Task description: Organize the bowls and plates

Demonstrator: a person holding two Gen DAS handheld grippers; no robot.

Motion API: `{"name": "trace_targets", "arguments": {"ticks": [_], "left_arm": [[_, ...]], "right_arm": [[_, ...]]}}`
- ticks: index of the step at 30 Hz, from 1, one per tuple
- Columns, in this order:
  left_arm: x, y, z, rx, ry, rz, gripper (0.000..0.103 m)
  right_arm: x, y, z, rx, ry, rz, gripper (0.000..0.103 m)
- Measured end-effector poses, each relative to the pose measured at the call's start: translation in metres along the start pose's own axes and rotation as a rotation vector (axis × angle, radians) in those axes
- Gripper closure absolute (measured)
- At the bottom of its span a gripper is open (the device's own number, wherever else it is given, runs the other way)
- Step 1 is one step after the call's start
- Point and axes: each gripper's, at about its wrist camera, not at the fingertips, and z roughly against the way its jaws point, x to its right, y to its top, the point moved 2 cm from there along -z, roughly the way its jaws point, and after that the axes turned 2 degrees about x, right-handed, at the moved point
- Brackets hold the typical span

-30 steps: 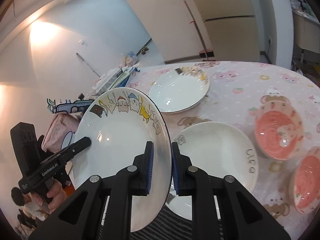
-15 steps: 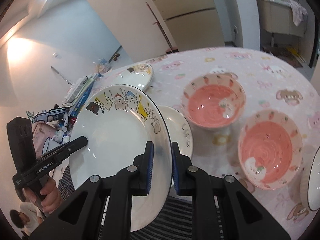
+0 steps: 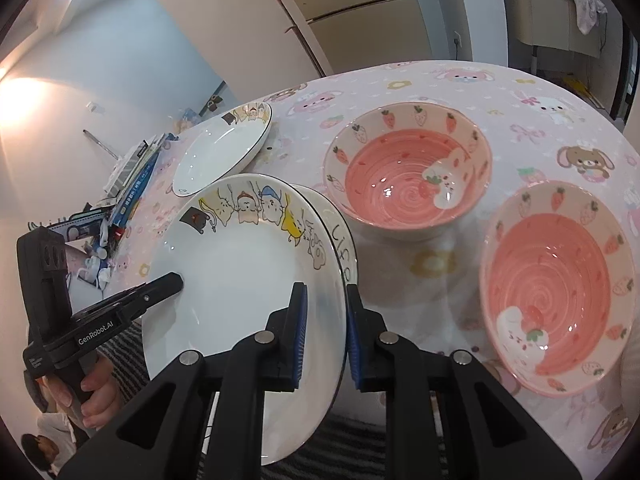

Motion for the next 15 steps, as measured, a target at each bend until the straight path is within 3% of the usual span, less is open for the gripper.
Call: {"name": "trace_targets", "arguments": {"ticks": [5,8,10,15], "left_arm": [[-0.002,0.025,0.0,0.014,0.06,-0.053,0.08],[-0.007,0.028,-0.001,0.006,0.054,-0.075,0.08],[-0.01,0.029,-0.006,0.004,0.068,-0.069,0.078],[-0.006,0.024,-0.024,0.003,0.106,-0.122,0.077]], "right_arm": [[-0.004,0.015,-0.019,-0.027,0.012,-0.028,0.084],[-0.002,0.016,-0.026,-0.038,0.025,-0.055,0.084],[0.0,0.015,-0.025,-0.013,0.055,-0.091,0.084],[-0.008,0.013,-0.023,0.062,-0.006,-0.037,0.084]]}}
